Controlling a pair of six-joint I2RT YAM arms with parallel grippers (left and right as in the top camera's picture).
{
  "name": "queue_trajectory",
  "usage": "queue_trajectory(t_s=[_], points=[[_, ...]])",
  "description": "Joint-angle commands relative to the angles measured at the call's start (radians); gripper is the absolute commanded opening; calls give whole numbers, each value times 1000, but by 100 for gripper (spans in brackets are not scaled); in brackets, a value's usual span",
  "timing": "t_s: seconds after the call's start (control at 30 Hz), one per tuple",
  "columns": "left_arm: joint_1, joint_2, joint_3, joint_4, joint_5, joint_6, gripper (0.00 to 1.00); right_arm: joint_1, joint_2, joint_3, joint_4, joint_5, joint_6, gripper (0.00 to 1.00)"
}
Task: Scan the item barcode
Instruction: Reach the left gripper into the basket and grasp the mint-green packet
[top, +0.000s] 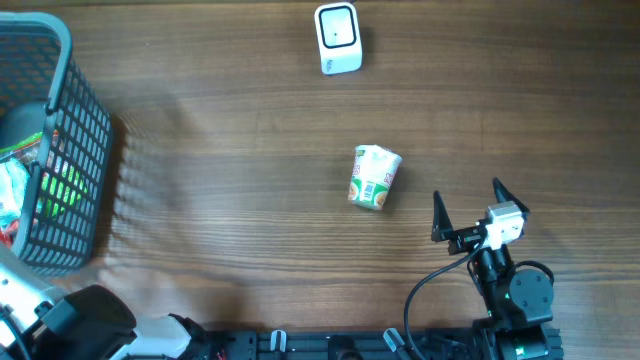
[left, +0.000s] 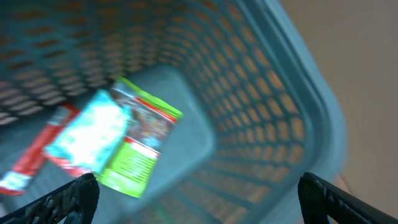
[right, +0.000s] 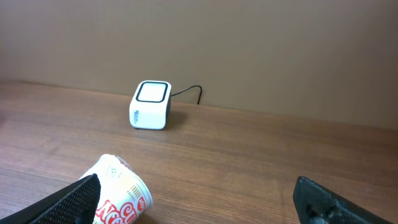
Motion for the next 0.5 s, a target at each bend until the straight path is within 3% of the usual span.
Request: queue_trajectory(t_s=[0.0,0.17,0.47], points=[[111,0,5,3,-24,77,100,-5,-5,-1,3,-6,-2,100],[127,148,-87,-50,-74,301,100,-5,-5,-1,3,-6,-2,100],[127,371,-146,25,-115,435,100,-5,-5,-1,3,-6,-2,100]])
